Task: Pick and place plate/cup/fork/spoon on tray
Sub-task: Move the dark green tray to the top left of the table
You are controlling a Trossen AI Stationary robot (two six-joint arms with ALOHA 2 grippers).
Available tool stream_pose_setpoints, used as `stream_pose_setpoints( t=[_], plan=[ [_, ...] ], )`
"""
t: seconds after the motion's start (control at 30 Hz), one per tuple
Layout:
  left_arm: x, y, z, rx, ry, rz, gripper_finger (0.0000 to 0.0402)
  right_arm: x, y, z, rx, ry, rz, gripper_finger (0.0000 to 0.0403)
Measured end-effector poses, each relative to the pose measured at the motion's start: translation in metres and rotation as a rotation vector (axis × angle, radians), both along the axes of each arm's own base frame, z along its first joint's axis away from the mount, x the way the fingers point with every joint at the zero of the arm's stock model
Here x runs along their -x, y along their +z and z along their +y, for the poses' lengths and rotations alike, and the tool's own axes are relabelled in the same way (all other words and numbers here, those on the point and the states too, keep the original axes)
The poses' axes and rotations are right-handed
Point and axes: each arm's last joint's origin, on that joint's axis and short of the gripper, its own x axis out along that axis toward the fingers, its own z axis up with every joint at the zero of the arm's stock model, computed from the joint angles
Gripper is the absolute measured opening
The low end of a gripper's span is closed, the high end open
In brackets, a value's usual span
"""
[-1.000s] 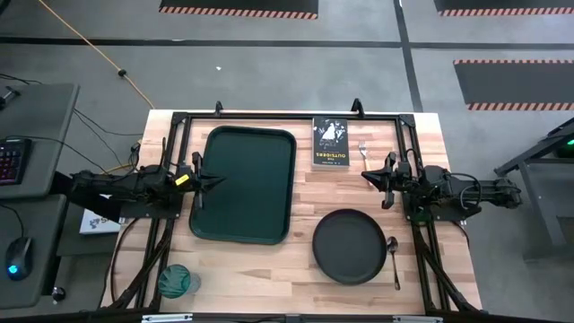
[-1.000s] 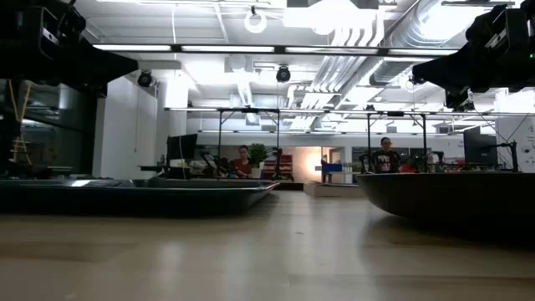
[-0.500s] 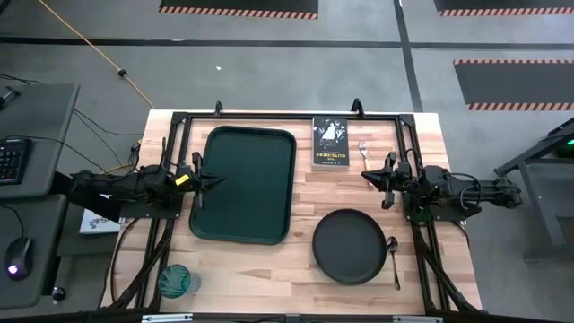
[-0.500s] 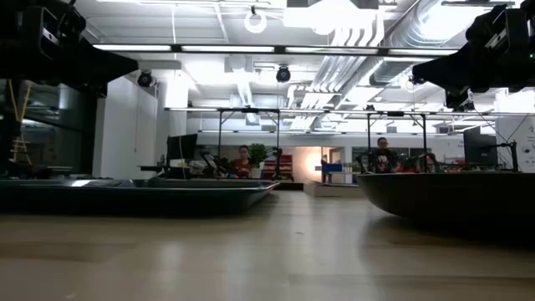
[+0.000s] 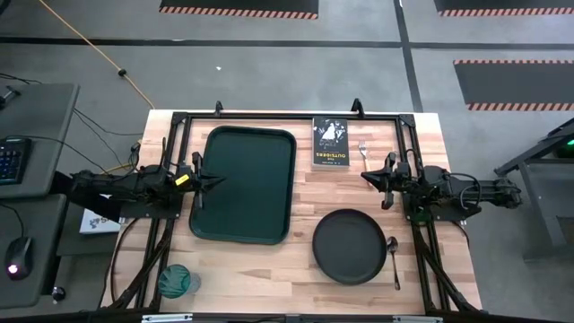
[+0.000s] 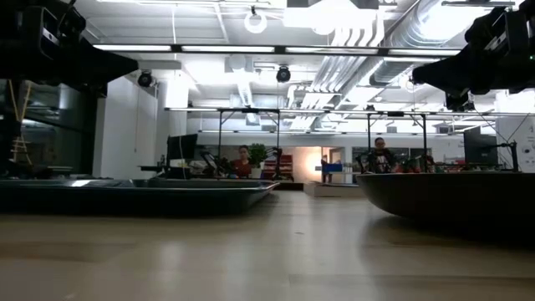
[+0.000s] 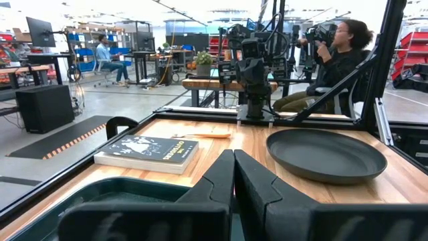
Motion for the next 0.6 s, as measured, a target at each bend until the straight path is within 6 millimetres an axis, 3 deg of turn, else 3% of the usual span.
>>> stream_pose_setpoints(
  t=[0.6],
  plan=[
    [0.0000,0.0000,0.0000,0.000,0.000,0.000,0.0003,-0.0001,-0.0008,0.0000,0.000,0.000,0.007,0.0000]
  ],
)
